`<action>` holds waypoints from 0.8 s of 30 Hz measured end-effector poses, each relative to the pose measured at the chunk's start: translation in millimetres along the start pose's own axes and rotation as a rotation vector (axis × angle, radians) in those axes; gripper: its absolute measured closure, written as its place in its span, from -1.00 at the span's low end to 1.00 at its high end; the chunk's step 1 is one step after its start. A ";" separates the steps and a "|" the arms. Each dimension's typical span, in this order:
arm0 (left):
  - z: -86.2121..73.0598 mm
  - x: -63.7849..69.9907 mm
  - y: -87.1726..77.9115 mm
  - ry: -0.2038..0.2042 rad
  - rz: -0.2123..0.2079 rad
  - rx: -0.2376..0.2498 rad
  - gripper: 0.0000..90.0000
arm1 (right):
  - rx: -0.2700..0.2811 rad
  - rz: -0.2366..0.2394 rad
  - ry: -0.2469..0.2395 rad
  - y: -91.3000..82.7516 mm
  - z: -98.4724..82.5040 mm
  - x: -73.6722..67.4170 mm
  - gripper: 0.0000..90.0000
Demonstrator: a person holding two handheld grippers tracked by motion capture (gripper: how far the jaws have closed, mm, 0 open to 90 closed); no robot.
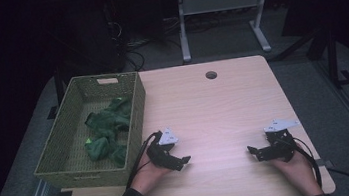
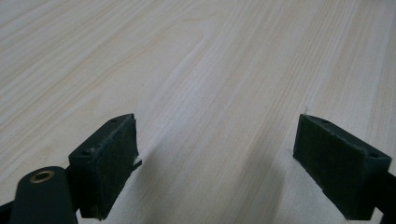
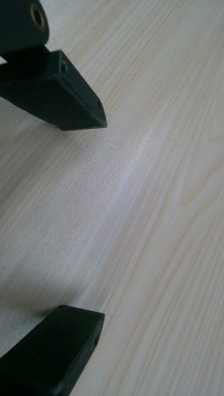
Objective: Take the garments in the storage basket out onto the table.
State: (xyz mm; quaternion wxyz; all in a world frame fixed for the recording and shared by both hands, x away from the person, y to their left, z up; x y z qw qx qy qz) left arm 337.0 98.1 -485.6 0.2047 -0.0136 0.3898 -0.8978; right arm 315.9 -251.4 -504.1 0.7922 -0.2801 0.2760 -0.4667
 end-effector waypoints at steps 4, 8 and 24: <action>1.8 -2.1 -2.4 -0.005 0.005 0.008 -0.71 | -0.004 0.001 0.006 -0.2 -0.2 -0.4 -0.86; 4.7 -3.3 -6.4 -0.013 0.004 0.018 -0.71 | -0.003 0.001 0.006 -0.1 -0.2 -0.4 -0.86; 14.9 -6.4 -17.6 -0.021 0.006 0.020 -0.70 | -0.006 0.002 0.003 -0.1 0.0 -0.3 -0.86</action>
Point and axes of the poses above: each handheld gripper's, and its own axes: y roughly forward along the jaws, z roughly out of its top, x roughly to its right, the point moved 3 cm from there along y, roughly forward along the jaws, and after that the axes turned 12 degrees about y, right-handed, at the moved point
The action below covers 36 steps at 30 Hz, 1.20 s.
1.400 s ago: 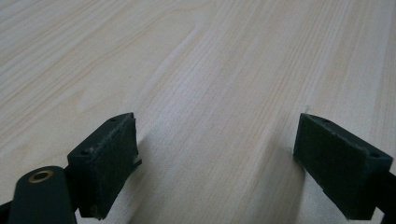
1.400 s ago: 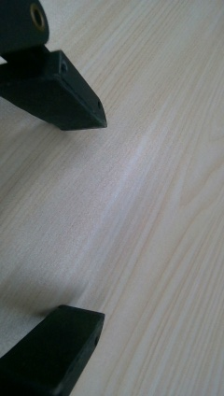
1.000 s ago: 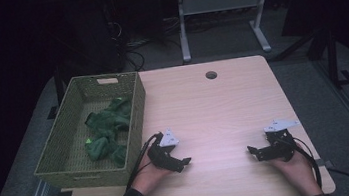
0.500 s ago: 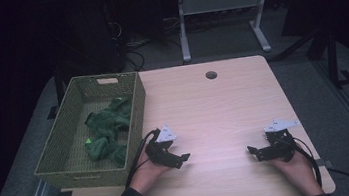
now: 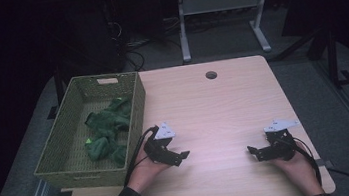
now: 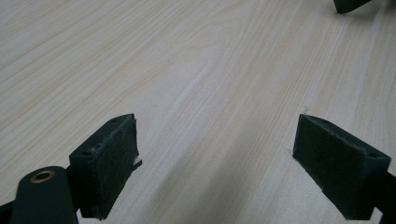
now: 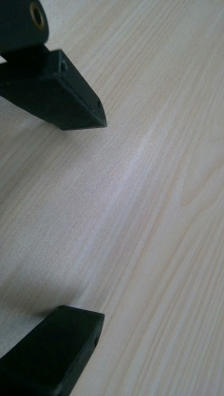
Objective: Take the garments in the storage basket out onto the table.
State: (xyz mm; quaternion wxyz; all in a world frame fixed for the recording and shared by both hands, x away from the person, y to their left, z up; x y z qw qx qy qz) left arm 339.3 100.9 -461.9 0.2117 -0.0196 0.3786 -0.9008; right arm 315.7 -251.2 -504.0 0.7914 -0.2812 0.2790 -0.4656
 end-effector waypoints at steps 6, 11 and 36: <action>2.4 -1.1 -4.0 -0.014 -0.003 0.003 -0.70 | 0.000 0.001 -0.001 0.0 0.0 0.0 -0.87; 7.2 -1.9 -7.3 -0.007 -0.001 -0.002 -0.70 | -0.001 0.002 -0.003 0.2 0.2 0.0 -0.87; 34.4 -10.6 -31.5 0.009 -0.037 0.040 -0.70 | 0.002 -0.004 0.006 0.0 -0.4 -0.8 -0.87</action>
Point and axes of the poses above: each handheld gripper's, and its own axes: y roughly forward along the jaws, z roughly out of its top, x roughly to its right, the point moved 3 cm from there along y, roughly forward along the jaws, and after that the axes turned 12 degrees about y, right-handed, at the moved point
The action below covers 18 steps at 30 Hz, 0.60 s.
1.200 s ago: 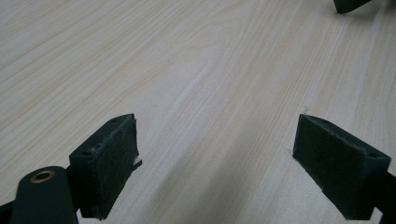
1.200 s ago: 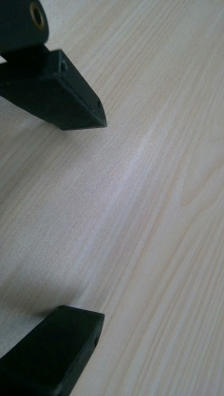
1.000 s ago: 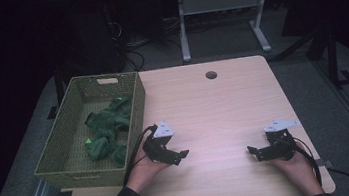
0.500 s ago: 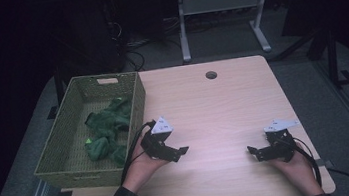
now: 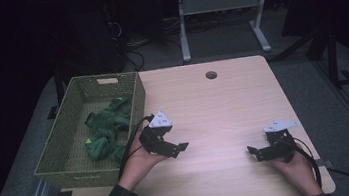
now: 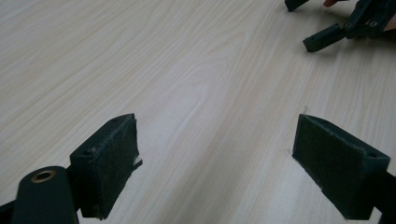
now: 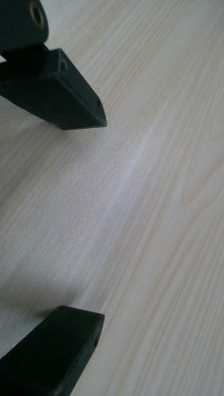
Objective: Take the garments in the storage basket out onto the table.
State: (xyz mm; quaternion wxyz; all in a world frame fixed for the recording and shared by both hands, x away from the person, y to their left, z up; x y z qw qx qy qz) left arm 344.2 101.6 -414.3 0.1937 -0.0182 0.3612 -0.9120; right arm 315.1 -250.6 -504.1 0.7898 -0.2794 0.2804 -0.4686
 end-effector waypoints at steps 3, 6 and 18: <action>3.1 -1.9 -2.3 0.008 -0.011 0.008 -0.70 | 0.000 -0.001 -0.002 0.0 0.0 0.2 -0.87; 5.3 -4.8 -4.0 0.006 -0.025 0.019 -0.70 | 0.000 -0.001 -0.001 0.0 0.0 0.1 -0.87; 11.5 -17.0 -13.6 0.020 -0.028 0.012 -0.70 | -0.003 -0.004 0.000 0.3 0.1 0.4 -0.90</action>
Point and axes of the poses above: each handheld gripper's, and its own axes: y roughly forward along the jaws, z roughly out of its top, x roughly to its right, the point moved 3 cm from there along y, roughly forward along the jaws, and after that the axes turned 12 degrees about y, right-handed, at the moved point
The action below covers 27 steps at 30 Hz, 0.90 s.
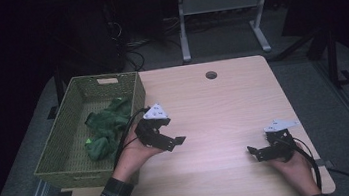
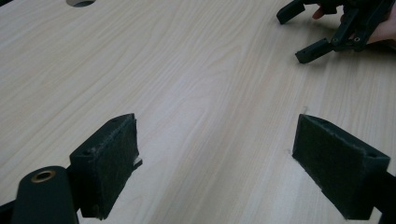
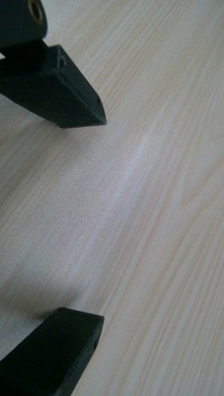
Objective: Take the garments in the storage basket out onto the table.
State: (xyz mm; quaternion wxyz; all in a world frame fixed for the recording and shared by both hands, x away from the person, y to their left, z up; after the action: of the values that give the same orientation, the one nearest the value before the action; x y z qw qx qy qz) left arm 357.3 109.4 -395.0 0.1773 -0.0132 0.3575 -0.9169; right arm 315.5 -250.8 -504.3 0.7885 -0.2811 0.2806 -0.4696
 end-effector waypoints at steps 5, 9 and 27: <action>4.4 -7.6 -5.1 0.003 0.005 0.009 -0.70 | -0.003 -0.004 0.002 0.4 0.1 0.3 -0.93; 7.4 -12.4 -8.8 0.006 0.005 0.011 -0.70 | -0.003 -0.004 0.001 0.5 0.2 0.4 -0.93; -0.1 -41.1 -44.3 -0.032 0.052 0.026 -0.69 | -0.001 0.001 -0.003 0.7 0.4 0.8 -0.93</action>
State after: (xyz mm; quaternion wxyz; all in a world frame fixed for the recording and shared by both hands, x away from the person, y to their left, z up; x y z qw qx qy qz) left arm 381.8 153.4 -361.6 0.2067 -0.0163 0.3427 -0.9163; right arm 316.5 -251.1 -504.6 0.7890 -0.2822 0.2798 -0.4686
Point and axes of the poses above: each handheld gripper's, and its own axes: y roughly forward along the jaws, z roughly out of its top, x roughly to its right, the point moved 3 cm from there along y, roughly forward along the jaws, and after that the axes turned 12 degrees about y, right-handed, at the moved point
